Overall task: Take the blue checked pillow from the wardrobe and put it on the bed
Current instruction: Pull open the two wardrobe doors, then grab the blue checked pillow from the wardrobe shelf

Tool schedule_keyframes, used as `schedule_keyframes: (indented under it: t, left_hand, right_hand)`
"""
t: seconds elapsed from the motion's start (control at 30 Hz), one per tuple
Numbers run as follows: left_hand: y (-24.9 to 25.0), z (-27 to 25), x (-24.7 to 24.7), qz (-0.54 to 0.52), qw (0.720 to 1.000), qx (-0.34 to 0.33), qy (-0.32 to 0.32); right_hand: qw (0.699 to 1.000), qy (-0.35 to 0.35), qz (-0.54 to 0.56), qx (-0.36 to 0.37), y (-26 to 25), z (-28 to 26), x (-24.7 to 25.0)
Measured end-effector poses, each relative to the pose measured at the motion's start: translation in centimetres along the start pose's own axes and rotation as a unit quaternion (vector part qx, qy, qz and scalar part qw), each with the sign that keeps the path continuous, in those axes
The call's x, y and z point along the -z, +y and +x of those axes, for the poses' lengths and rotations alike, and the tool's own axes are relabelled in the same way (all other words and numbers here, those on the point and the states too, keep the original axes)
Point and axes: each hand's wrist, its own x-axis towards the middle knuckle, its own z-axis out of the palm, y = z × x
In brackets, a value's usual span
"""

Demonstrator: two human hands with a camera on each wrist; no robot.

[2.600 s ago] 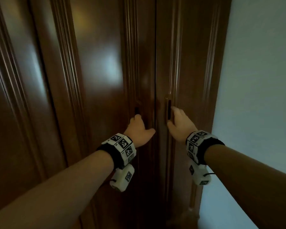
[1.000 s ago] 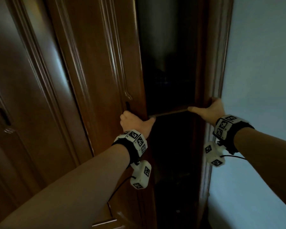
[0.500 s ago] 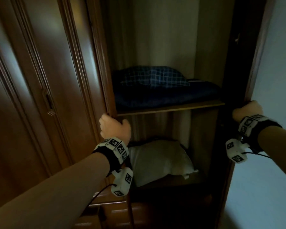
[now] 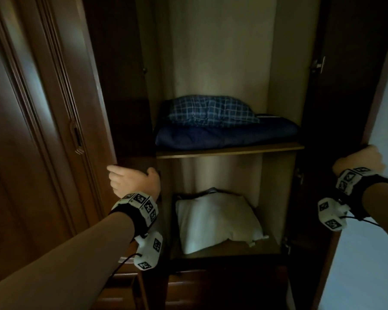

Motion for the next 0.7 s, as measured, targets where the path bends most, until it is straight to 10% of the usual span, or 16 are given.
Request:
schedule_keyframes:
  t: [0.13, 0.33, 0.53, 0.7]
  left_hand:
    - [0.1, -0.9, -0.6, 0.051, 0.998, -0.04, 0.013]
    - [1.0, -2.7, -1.4, 0.098, 0.943, -0.314, -0.047]
    - [3.4, -2.4, -3.4, 0.033, 0.92, -0.37, -0.123]
    - [5.4, -1.1, -6.5, 0.034, 0.91, -0.377, -0.169]
  right_hand:
    - [0.998, 0.033, -0.014, -0.044, 0.9, 1.9, -0.6]
    - [0.988, 0.15, 0.042, -0.015, -2.1, -0.4, 1.1]
    - [0.951, 0.039, 0.027, 0.304, -3.8, -4.6, 0.0]
    - [0.899, -0.064, -0.042, 0.431, -6.4, -6.5, -4.5]
